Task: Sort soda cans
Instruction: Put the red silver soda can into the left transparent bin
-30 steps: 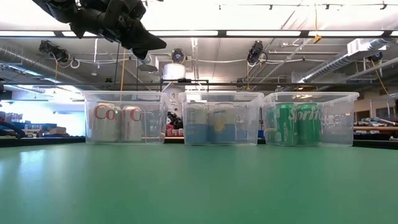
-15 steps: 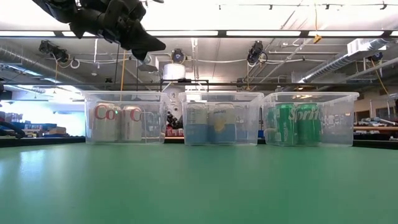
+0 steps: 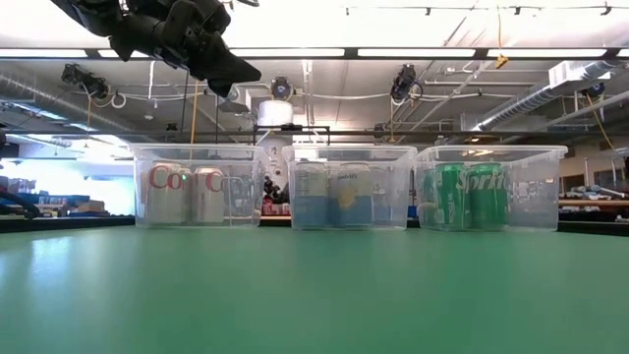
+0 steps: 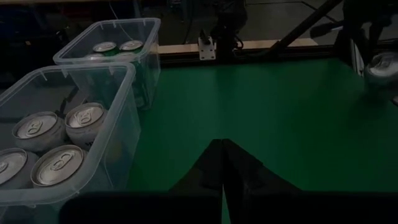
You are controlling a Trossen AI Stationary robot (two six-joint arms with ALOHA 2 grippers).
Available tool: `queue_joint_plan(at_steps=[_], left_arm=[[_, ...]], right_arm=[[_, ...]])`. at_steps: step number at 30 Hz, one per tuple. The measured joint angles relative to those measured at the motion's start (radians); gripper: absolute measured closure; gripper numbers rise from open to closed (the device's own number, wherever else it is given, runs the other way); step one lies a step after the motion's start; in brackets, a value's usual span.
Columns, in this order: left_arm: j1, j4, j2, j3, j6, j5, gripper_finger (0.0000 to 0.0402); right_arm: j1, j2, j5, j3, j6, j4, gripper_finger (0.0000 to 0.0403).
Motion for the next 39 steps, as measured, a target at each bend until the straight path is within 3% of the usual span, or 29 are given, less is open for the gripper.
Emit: queue_joint_plan(at_steps=[7, 14, 21, 26, 31, 39], left_arm=[[0.000, 0.001, 0.000, 0.000, 0.000, 0.000, 0.0396], [0.000, 0.009, 0.000, 0.000, -0.023, 0.000, 0.0396], [0.000, 0.010, 0.006, 0.000, -0.194, 0.005, 0.0396], [-0.024, -0.001, 0.027, 0.000, -0.161, 0.073, 0.0396], [-0.123, -0.037, 0.029, 0.000, -0.095, 0.083, 0.0399], [-0.442, -0.162, 0.025, 0.000, -0.071, 0.028, 0.0400]], right_arm=[[-0.011, -0.002, 0.075, 0.002, -0.009, -0.021, 0.0403], [-0.094, -0.002, 0.132, 0.002, -0.049, -0.066, 0.0403], [-0.128, 0.007, 0.108, 0.005, -0.190, 0.236, 0.0403], [-0.155, 0.083, 0.062, 0.006, -0.415, 0.529, 0.0403], [-0.205, 0.218, -0.039, 0.006, -0.465, 0.691, 0.0403], [-0.270, 0.347, -0.043, 0.124, -0.618, 0.608, 0.0403]])
